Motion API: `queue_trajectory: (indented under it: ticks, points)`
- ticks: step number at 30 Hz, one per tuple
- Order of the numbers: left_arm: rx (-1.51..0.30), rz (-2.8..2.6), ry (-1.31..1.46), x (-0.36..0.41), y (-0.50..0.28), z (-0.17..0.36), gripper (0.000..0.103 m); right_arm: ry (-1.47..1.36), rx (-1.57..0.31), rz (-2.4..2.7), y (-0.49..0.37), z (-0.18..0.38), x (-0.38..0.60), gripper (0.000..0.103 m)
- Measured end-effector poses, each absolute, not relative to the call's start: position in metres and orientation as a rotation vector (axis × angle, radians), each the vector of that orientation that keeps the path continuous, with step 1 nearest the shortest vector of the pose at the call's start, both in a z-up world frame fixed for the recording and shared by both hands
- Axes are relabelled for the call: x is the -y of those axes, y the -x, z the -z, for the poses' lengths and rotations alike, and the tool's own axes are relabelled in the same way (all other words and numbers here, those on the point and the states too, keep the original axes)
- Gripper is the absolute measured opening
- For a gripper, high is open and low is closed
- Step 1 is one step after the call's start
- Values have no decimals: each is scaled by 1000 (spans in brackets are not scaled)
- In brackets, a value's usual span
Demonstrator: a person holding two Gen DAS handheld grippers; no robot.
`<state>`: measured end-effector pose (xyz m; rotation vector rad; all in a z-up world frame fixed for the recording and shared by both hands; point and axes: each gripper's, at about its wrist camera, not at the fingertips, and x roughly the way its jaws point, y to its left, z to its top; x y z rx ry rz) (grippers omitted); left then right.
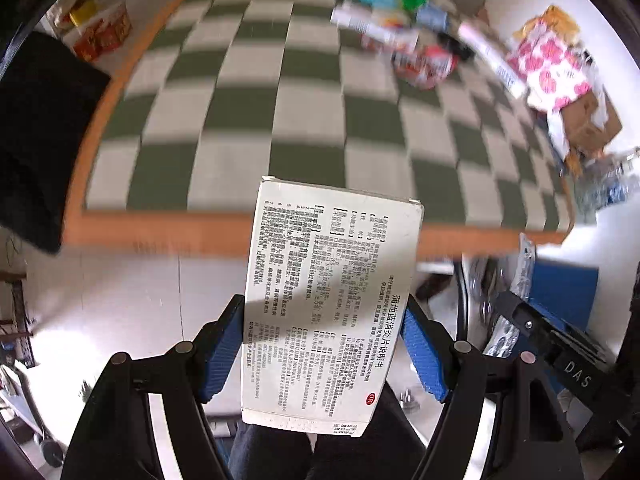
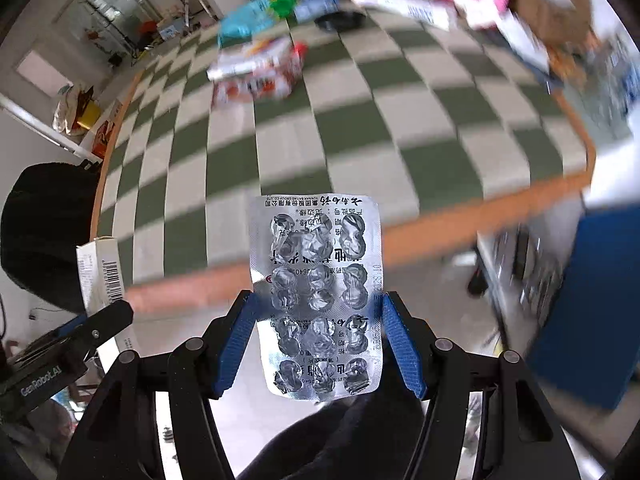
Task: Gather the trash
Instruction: 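Carry leaflet and blister pack to the trash bin and release both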
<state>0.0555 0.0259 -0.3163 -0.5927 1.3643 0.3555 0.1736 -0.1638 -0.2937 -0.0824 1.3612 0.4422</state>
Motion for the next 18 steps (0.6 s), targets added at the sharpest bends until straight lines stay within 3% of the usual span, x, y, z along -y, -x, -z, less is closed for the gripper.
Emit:
queue_trajectory:
  ticks: [8,18]
  points:
    - [-1567,-334,859,-20,-16,465,73,108,-1577,-423,-109,417,184,66]
    - [-1606,-372,1064,-35,-17,664,73,114,-1689,-478,-108,617,175,66]
